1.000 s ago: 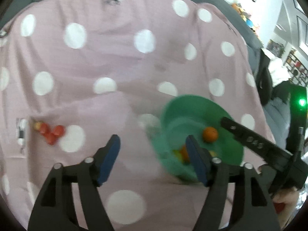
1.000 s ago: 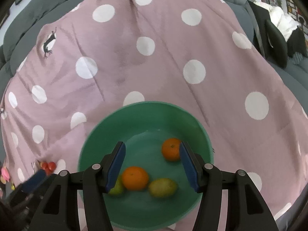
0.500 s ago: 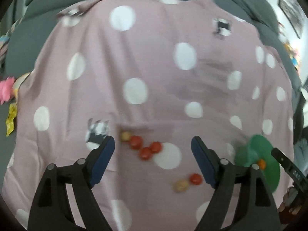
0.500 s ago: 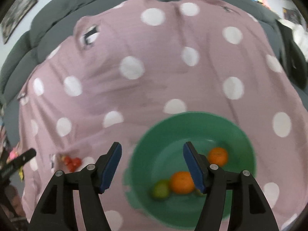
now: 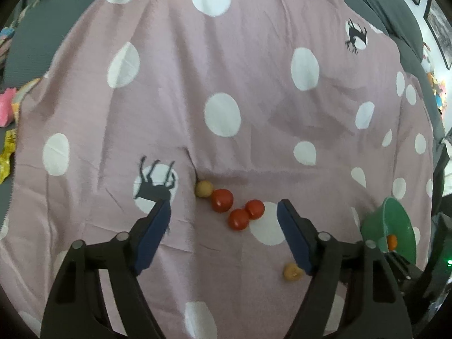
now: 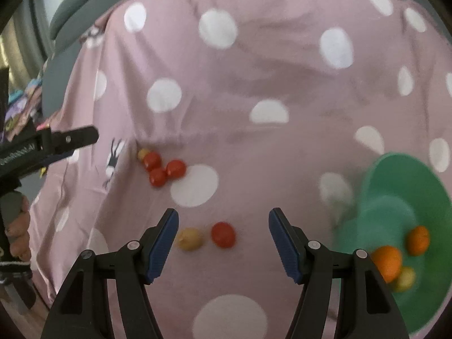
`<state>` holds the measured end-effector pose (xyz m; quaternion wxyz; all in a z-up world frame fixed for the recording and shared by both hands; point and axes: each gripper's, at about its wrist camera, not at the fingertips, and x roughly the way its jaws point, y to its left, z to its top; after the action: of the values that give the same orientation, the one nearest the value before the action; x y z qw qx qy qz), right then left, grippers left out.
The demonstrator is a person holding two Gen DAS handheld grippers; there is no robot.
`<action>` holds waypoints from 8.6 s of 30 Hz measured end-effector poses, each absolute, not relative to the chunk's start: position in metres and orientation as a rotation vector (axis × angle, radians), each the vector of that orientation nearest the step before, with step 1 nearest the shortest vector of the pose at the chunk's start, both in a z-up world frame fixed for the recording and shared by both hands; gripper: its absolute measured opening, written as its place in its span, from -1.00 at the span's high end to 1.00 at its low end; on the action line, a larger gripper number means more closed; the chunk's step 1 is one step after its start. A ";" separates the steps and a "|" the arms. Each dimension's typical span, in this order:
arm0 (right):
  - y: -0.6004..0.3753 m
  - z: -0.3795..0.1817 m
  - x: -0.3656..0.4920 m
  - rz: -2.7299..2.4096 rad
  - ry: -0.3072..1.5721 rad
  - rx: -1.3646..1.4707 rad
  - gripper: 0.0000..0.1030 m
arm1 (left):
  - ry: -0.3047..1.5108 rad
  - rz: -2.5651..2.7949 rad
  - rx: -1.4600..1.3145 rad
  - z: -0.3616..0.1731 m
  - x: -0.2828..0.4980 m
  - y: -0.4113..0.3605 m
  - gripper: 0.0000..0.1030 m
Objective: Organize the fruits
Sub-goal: 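Move both open grippers back to the red cherry tomatoes, then close each gripper around a red cherry tomato, then lift the held tomatoes and carry them toward the green bowl, then bring both held red cherry tomatoes over the green bowl, then open both grippers to drop the tomatoes into the green bowl, then move both open grippers back to the small round fruits on the sheet, then close the left gripper on the yellow fruit while the right grips the tan fruit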
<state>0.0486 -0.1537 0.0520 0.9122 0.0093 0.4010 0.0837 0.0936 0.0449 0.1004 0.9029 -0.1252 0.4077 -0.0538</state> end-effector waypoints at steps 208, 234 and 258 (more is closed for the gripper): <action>-0.220 0.107 0.018 0.060 0.674 0.186 0.07 | 0.825 -0.061 -0.261 0.123 0.080 0.047 -0.40; -0.115 0.017 0.068 0.249 0.969 -0.011 0.36 | 1.089 -0.033 -0.302 0.055 0.181 0.057 0.50; -0.107 0.009 0.079 0.245 0.998 -0.030 0.44 | 1.139 0.004 -0.281 0.019 0.220 0.015 0.50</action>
<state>0.0785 -0.1074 0.0094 0.8708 -0.0144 0.4774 0.1169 0.2202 0.0147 0.0192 0.8330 -0.1326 0.5372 0.0019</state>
